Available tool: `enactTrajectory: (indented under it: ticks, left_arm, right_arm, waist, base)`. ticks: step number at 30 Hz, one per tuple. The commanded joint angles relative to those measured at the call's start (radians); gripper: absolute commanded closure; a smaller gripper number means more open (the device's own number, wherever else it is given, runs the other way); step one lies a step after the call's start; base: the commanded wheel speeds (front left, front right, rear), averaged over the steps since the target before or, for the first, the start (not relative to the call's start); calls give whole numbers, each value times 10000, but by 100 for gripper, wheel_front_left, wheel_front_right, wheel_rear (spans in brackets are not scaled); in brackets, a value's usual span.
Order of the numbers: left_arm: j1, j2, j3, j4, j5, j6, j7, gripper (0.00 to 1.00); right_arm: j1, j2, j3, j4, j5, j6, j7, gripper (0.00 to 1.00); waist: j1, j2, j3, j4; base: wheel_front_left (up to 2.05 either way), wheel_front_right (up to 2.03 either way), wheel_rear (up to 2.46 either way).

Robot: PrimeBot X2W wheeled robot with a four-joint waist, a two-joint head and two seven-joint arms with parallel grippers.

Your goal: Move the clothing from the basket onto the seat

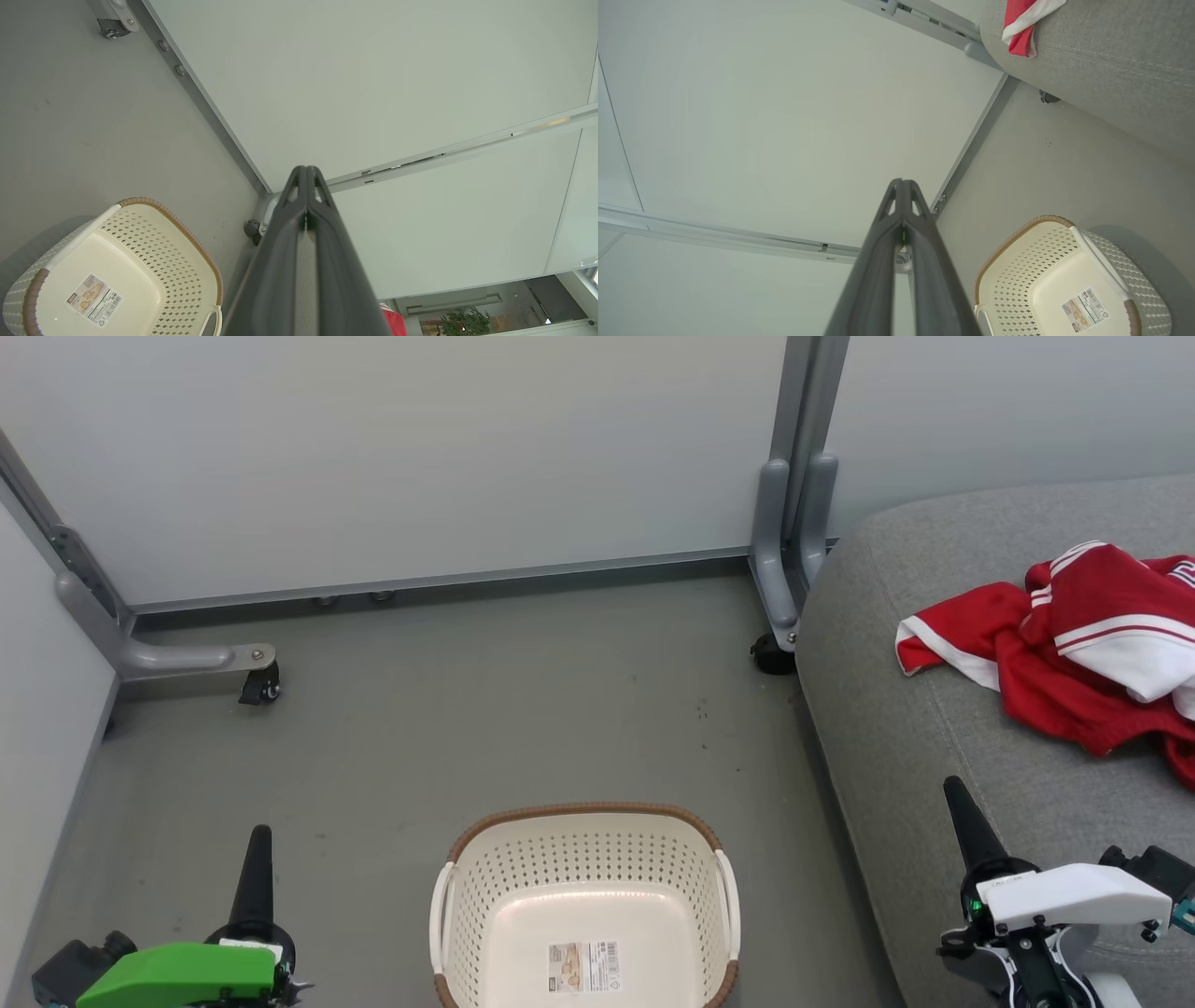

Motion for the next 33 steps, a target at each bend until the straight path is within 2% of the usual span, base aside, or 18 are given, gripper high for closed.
enactTrajectory:
  ticks: [1,33]
  left_arm:
    - [-290,114,64,-10,-275,-68,64,100]
    - [-1014,93,302,272,-2709,-80,754,100]
  right_arm:
    - [-276,-28,-62,-21,271,6,84,100]
    - [-684,62,-594,160,2790,4,792,100]
  waist:
    - [0,0,17,8]
    - [0,0,328,131]
  base:
    - [0,0,0]
    - [0,0,0]
